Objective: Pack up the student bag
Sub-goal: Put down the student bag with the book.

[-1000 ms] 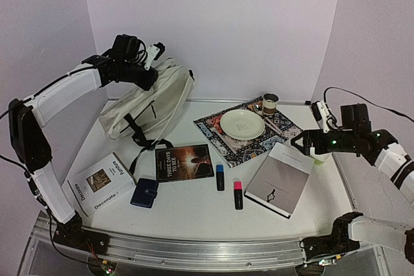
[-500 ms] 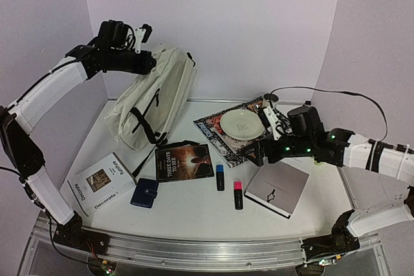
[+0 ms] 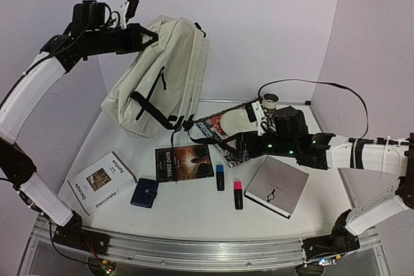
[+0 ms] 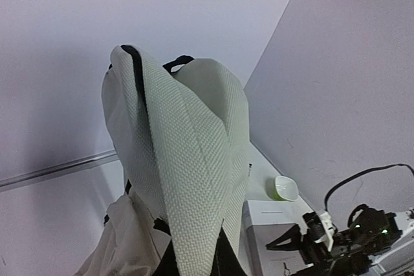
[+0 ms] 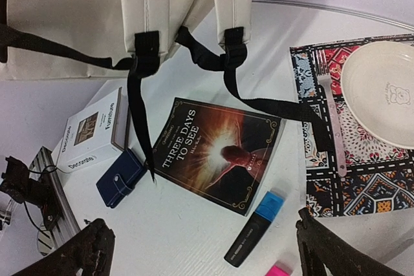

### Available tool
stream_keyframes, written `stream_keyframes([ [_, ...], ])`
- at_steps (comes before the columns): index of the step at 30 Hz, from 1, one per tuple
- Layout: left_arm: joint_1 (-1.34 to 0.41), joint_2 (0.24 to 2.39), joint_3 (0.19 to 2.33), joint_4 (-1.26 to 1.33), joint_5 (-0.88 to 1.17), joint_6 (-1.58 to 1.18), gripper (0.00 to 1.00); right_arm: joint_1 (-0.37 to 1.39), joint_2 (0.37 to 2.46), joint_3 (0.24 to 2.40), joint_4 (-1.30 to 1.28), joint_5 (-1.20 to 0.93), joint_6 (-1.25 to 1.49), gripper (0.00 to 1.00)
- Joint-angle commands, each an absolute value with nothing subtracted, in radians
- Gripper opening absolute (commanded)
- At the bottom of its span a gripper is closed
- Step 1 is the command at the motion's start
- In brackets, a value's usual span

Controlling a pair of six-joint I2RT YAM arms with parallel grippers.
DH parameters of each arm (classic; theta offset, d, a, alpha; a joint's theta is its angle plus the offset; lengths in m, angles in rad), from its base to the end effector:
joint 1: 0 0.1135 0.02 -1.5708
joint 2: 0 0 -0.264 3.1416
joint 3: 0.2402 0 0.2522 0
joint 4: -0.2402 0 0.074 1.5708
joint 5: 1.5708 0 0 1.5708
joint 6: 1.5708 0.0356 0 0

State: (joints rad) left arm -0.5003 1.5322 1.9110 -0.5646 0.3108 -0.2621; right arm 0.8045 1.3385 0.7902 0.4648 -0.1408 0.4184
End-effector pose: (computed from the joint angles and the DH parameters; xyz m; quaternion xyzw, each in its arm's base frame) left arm 0.2767 -0.1637 0.5037 0.1885 0.7432 -0.3452 0.5412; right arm 0.2103 0.2257 0.2848 -0.1876 0.7114 0.4301 0.5232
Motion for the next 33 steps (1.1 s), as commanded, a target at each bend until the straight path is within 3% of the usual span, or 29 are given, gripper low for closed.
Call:
stream_keyframes([
  [1,-0.502,1.495,1.959,-0.346,0.498,-0.381,0.0,0.833,1.373,0.824,0.62,-0.147,0.473,0.98],
  [8,-0.505,1.496,1.839,-0.175,0.63,-0.526,0.0,0.875,1.445,0.852,0.726,-0.142,0.504,0.98],
  [18,-0.518,1.451,1.72,-0.079,0.66,-0.583,0.0,0.886,1.542,0.886,0.854,-0.096,0.521,0.98],
  [29,-0.523,1.375,1.564,0.028,0.668,-0.628,0.0,0.887,1.818,1.076,1.048,-0.071,0.577,0.98],
  [33,-0.523,1.351,1.535,0.036,0.667,-0.631,0.0,0.887,1.893,1.136,1.065,-0.112,0.579,0.88],
])
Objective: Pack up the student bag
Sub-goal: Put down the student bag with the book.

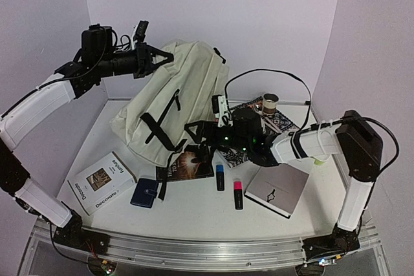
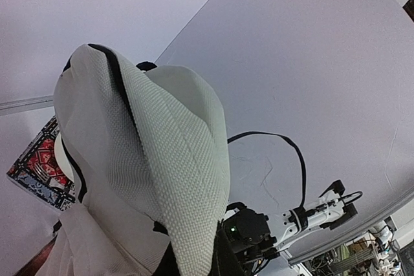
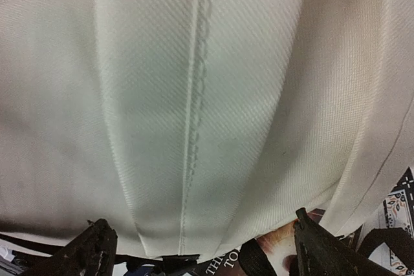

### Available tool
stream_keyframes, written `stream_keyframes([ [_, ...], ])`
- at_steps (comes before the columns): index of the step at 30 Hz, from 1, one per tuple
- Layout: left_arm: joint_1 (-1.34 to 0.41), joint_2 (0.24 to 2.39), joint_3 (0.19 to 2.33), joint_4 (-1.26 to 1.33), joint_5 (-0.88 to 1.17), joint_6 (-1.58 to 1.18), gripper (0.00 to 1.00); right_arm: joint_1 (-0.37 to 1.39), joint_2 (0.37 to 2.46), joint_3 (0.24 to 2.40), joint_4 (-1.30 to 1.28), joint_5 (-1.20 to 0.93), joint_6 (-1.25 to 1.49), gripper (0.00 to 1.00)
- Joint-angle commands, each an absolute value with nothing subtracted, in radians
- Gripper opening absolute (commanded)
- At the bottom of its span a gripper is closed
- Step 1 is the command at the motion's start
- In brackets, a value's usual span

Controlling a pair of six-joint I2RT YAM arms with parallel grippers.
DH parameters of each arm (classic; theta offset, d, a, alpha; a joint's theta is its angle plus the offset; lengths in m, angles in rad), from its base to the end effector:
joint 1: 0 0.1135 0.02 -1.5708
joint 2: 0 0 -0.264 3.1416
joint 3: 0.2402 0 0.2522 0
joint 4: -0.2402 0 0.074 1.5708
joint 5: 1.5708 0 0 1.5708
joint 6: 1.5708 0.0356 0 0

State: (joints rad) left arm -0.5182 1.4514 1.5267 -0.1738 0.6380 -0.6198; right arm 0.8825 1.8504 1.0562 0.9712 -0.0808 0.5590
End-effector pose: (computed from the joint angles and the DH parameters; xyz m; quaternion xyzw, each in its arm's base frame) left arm 0.2765 -0.1821 0.4438 0.1746 0.7135 -0.5393 0.4119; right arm 0.2615 0.3224 0.2538 -0.1338 0.6280 0.5251 0.5586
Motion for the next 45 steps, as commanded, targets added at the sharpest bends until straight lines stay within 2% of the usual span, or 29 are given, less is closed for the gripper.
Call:
stream_keyframes([
  [1,-0.523,1.346,1.526,0.038,0.667,-0.631,0.0,0.888,1.903,1.149,1.072,-0.126,0.582,0.84],
  [6,-0.523,1.327,1.498,0.05,0.666,-0.632,0.0,0.888,1.945,1.181,1.095,-0.191,0.602,0.62],
  [10,-0.523,1.31,1.467,0.067,0.66,-0.636,0.0,0.889,1.956,1.189,1.116,-0.23,0.606,0.53],
  [12,-0.523,1.304,1.455,0.073,0.656,-0.637,0.0,0.89,1.96,1.196,1.118,-0.248,0.607,0.42],
  [17,-0.523,1.277,1.429,0.074,0.62,-0.62,0.0,0.889,1.924,1.17,1.104,-0.246,0.588,0.05],
  [18,-0.524,1.268,1.423,0.071,0.606,-0.611,0.0,0.889,1.898,1.159,1.078,-0.237,0.572,0.01],
  [25,-0.523,1.224,1.405,0.021,0.511,-0.548,0.0,0.888,1.657,1.155,0.696,-0.123,0.357,0.0],
  [33,-0.523,1.237,1.391,0.089,0.584,-0.622,0.0,0.887,1.442,1.311,0.275,0.091,0.168,0.0],
  [38,-0.561,1.288,1.397,0.165,0.63,-0.683,0.0,0.887,1.366,1.391,0.164,0.151,0.11,0.0],
  [45,-0.74,1.39,1.484,0.178,0.564,-0.655,0.0,0.888,1.33,1.483,0.096,0.17,0.068,0.0],
])
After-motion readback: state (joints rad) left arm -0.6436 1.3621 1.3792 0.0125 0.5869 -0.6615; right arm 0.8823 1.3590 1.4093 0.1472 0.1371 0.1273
